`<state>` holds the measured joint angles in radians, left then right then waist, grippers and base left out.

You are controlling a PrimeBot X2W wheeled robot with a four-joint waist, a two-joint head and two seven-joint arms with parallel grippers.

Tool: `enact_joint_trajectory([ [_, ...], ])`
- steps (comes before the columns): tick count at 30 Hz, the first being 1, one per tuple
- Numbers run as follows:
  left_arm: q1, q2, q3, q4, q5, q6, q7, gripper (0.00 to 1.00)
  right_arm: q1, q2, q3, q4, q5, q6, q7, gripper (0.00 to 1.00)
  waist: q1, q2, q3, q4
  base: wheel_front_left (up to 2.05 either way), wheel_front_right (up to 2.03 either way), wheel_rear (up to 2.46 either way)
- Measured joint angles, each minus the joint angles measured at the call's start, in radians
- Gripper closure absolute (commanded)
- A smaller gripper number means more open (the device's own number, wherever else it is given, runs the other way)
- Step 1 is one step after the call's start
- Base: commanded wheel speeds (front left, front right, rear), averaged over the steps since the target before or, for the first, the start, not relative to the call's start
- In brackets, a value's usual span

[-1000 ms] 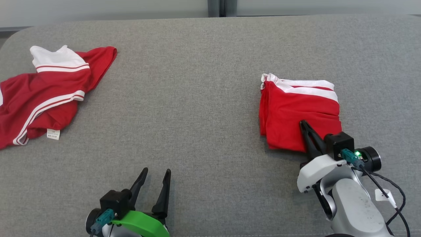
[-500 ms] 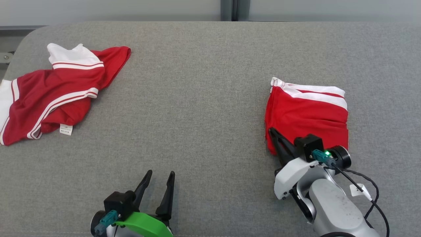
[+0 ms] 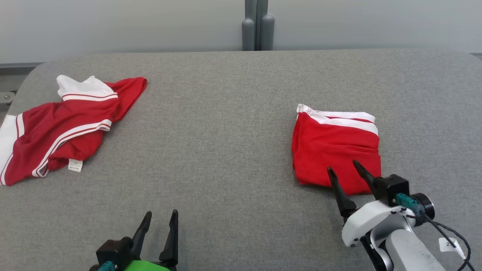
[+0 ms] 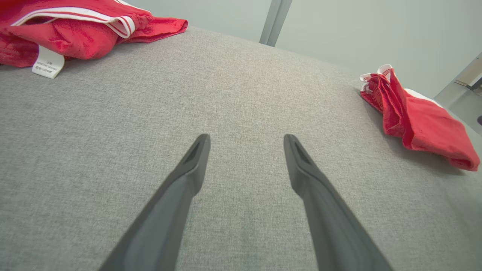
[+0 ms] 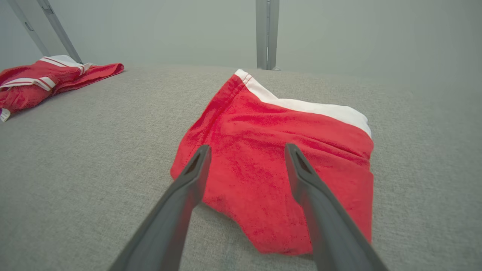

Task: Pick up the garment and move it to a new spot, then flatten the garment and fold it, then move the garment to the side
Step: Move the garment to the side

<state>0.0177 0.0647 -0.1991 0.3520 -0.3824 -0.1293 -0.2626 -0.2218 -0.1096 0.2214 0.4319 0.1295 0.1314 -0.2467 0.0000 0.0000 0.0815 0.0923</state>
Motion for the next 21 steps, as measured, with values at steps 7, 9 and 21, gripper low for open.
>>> enact_joint_trajectory([
  [7, -0.005, -0.01, 0.028, -0.043, 0.018, 0.0, 0.0, 0.0, -0.02, -0.038, -0.087, -0.009, 0.296, -0.001, 0.254, 0.0, 0.0, 0.0, 0.014, -0.023, 0.0, 0.0, 0.0],
  [9, -0.016, -0.011, 0.023, -0.05, 0.022, 0.0, 0.0, 0.0, -0.06, -0.047, -0.119, 0.012, 0.366, -0.001, 0.328, 0.0, 0.0, 0.0, 0.029, -0.021, 0.0, 0.0, 0.0],
  [21, -0.054, -0.013, 0.021, -0.059, 0.031, 0.0, 0.0, 0.0, -0.233, -0.133, -0.19, 0.218, 0.418, -0.001, 0.524, 0.0, 0.0, 0.0, 0.076, 0.052, 0.0, 0.0, 0.0],
])
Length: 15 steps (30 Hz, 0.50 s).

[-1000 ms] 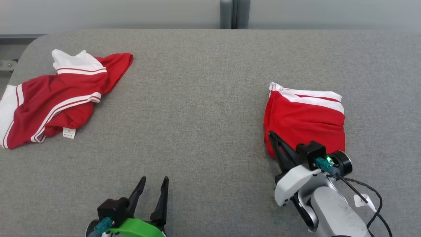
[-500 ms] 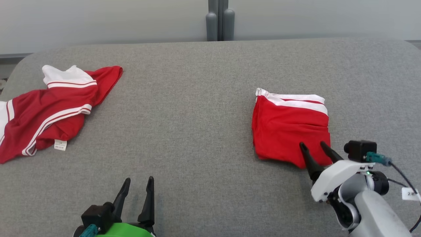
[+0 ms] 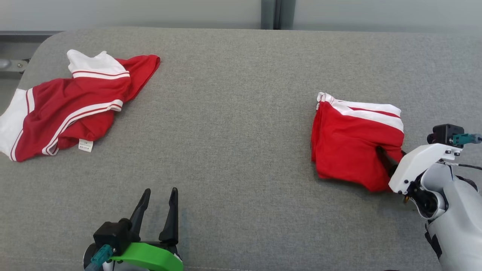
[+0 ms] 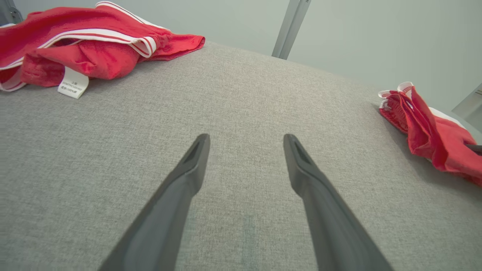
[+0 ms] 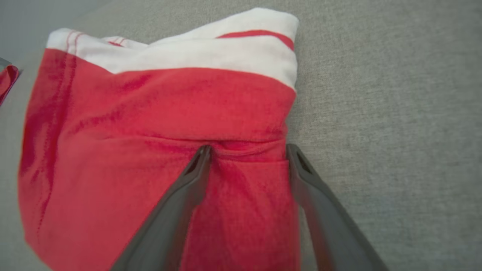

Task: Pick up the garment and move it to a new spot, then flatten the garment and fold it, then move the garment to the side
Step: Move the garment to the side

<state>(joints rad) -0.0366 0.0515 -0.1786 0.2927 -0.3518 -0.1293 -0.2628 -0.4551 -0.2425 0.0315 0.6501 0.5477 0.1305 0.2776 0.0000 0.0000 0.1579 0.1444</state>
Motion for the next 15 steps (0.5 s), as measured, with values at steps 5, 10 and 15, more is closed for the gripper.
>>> enact_joint_trajectory([
  [5, 0.0, 0.0, -0.005, -0.001, 0.001, 0.0, 0.0, 0.0, -0.03, -0.011, 0.023, 0.028, 0.091, 0.0, 0.044, 0.0, 0.0, 0.0, 0.009, 0.018, 0.0, 0.0, 0.0],
  [10, 0.0, -0.001, -0.012, -0.006, 0.006, 0.0, 0.0, 0.0, -0.041, -0.034, 0.085, 0.037, 0.15, 0.0, 0.028, 1.0, 0.0, 0.0, 0.016, -0.001, 0.0, 0.0, 0.0],
  [15, -0.032, 0.016, -0.042, -0.032, 0.011, 0.0, 0.0, 0.0, -0.055, -0.1, 0.17, 0.047, 0.16, 0.001, 0.001, 1.0, 0.0, 0.0, 0.028, -0.063, 0.0, 0.0, 0.0],
])
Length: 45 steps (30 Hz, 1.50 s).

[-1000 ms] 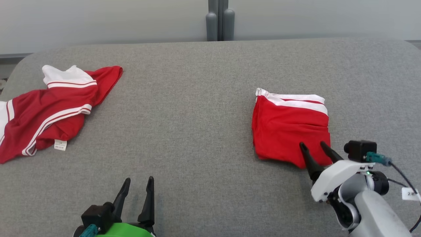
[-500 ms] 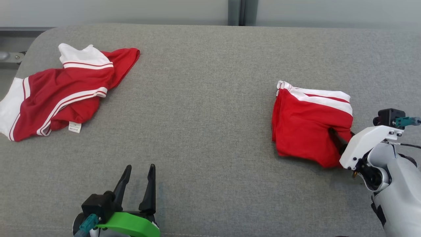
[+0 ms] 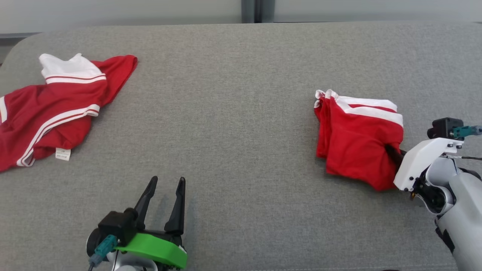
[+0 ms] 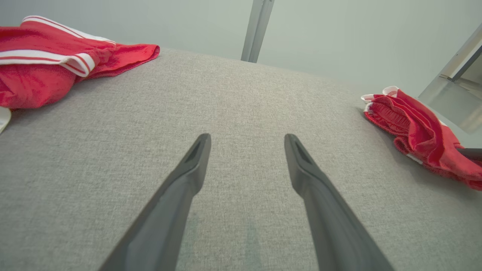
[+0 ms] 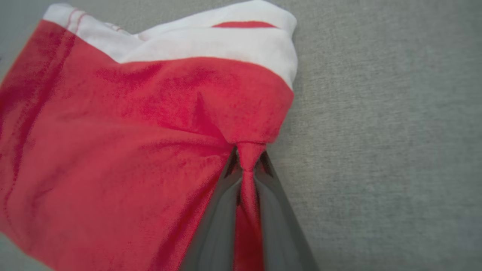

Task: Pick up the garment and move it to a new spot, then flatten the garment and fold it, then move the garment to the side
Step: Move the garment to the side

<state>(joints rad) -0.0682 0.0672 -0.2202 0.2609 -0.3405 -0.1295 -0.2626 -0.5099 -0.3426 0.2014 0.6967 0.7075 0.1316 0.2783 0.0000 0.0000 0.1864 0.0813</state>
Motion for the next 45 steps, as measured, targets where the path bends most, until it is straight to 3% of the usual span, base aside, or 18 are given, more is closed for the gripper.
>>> enact_joint_trajectory([
  [8, -0.078, 0.046, -0.037, -0.013, -0.002, -0.001, -0.002, 0.0, -0.132, -0.113, 0.036, 0.08, -0.115, 0.0, -0.028, 1.0, 0.0, 0.0, 0.068, -0.066, 0.0, 0.0, 0.0],
  [13, -0.124, 0.075, -0.065, -0.01, -0.012, -0.001, -0.002, 0.0, -0.237, -0.225, 0.062, 0.158, -0.306, 0.0, -0.065, 1.0, 0.0, 0.0, 0.133, -0.092, 0.0, 0.0, 0.0],
  [22, -0.117, 0.109, -0.045, 0.033, -0.019, -0.001, -0.002, 0.0, -0.379, -0.327, -0.017, 0.288, -0.532, 0.0, -0.1, 1.0, 0.0, 0.0, 0.201, -0.054, 0.0, 0.0, 0.0],
  [23, -0.109, 0.108, -0.032, 0.03, -0.019, -0.001, -0.002, 0.0, -0.411, -0.342, -0.068, 0.308, -0.626, 0.0, -0.13, 0.91, 0.0, 0.0, 0.202, -0.031, 0.0, 0.0, 0.0],
  [24, -0.108, 0.101, -0.028, 0.024, -0.017, -0.001, -0.002, 0.0, -0.416, -0.337, -0.099, 0.326, -0.707, 0.0, -0.132, 0.0, 0.0001, 0.0, 0.197, -0.026, 0.0, 0.0, 0.0],
  [25, -0.105, 0.093, -0.018, 0.014, -0.014, -0.001, -0.002, 0.0, -0.409, -0.324, -0.146, 0.326, -0.776, 0.0, -0.144, 0.0, 0.0, 0.0, 0.191, -0.031, 0.0, 0.0, 0.0],
  [28, -0.097, 0.082, -0.009, 0.009, -0.011, -0.001, -0.002, 0.0, -0.395, -0.325, -0.202, 0.305, -0.837, 0.0, -0.172, 0.0, 0.0, 0.0, 0.179, -0.042, 0.0, 0.0, 0.0],
  [33, -0.059, 0.061, 0.009, 0.016, -0.011, -0.001, -0.002, 0.0, -0.345, -0.263, -0.328, 0.2, -0.852, 0.0, -0.332, 0.0, 0.0, 0.0, 0.133, -0.054, 0.0, 0.0, 0.0],
  [38, 0.007, 0.034, 0.036, 0.046, -0.012, -0.001, -0.002, 0.0, -0.177, -0.197, -0.323, 0.058, -0.808, 0.0, -0.444, 0.0, 0.0, 0.0, 0.052, -0.058, 0.0, 0.0, 0.0],
  [45, 0.091, 0.017, 0.087, 0.094, 0.005, -0.001, -0.002, 0.0, 0.143, -0.143, -0.289, -0.292, -0.727, 0.0, -0.499, 0.0, 0.0, 0.0, -0.083, -0.052, 0.0, 0.0, 0.0],
])
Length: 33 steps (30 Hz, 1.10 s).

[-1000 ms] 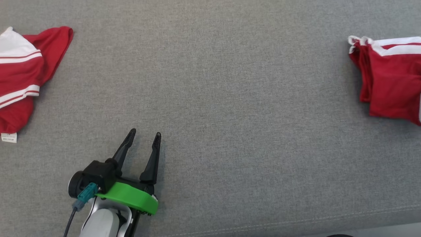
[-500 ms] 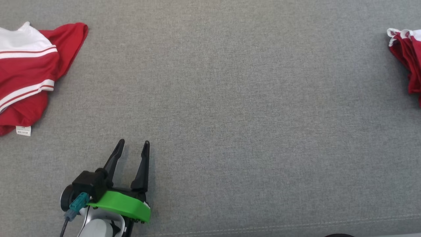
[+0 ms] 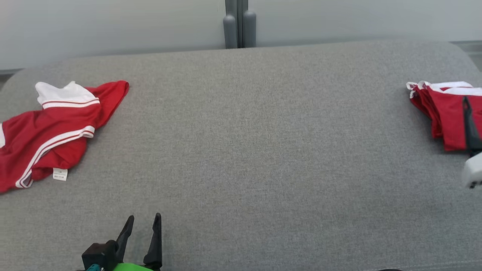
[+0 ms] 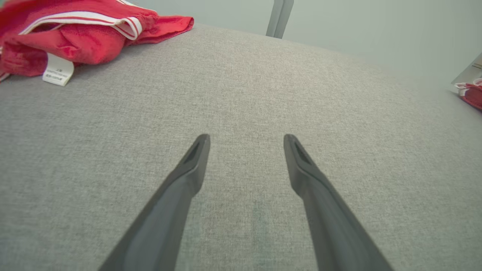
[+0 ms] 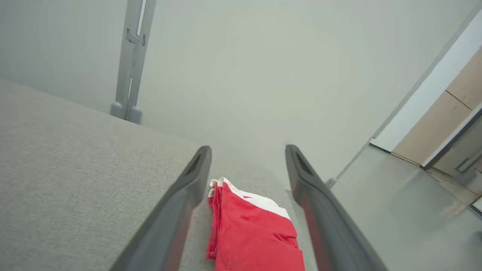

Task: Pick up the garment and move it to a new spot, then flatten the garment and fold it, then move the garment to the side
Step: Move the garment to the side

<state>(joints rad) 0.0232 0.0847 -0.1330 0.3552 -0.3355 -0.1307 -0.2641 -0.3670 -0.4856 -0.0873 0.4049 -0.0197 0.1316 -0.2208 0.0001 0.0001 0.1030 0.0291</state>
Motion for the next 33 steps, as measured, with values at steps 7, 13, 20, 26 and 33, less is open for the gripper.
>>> enact_joint_trajectory([
  [7, 0.003, -0.01, 0.053, 0.04, 0.013, 0.0, 0.0, 0.0, 0.305, 0.234, -0.057, -0.229, -0.003, 0.0, -0.031, 0.0, 0.0, 0.0, -0.097, 0.024, 0.0, 0.0, 0.0],
  [13, -0.023, -0.016, 0.09, 0.068, 0.043, 0.0, 0.0, 0.0, 0.419, 0.324, -0.001, -0.227, -0.038, 0.0, -0.041, 0.0, -0.0001, -0.0001, -0.125, 0.058, 0.0, 0.0, 0.0],
  [20, -0.054, -0.028, 0.107, 0.086, 0.069, 0.0, 0.0, 0.0, 0.477, 0.383, -0.069, -0.19, -0.037, 0.0, -0.041, 0.0, 0.0, 0.0, -0.139, 0.079, 0.0, 0.0, 0.0],
  [26, -0.04, -0.03, 0.167, 0.063, 0.087, 0.0, 0.0, 0.0, 0.489, 0.421, -0.104, -0.23, -0.035, 0.0, -0.041, 0.0, -0.0001, 0.0, -0.146, 0.071, 0.0, 0.0, 0.0],
  [33, -0.017, -0.033, 0.168, 0.052, 0.089, 0.0, 0.0, 0.0, 0.49, 0.433, -0.097, -0.249, -0.035, 0.0, -0.042, 0.0, -0.0001, -0.0001, -0.146, 0.059, 0.0, 0.0, 0.0],
])
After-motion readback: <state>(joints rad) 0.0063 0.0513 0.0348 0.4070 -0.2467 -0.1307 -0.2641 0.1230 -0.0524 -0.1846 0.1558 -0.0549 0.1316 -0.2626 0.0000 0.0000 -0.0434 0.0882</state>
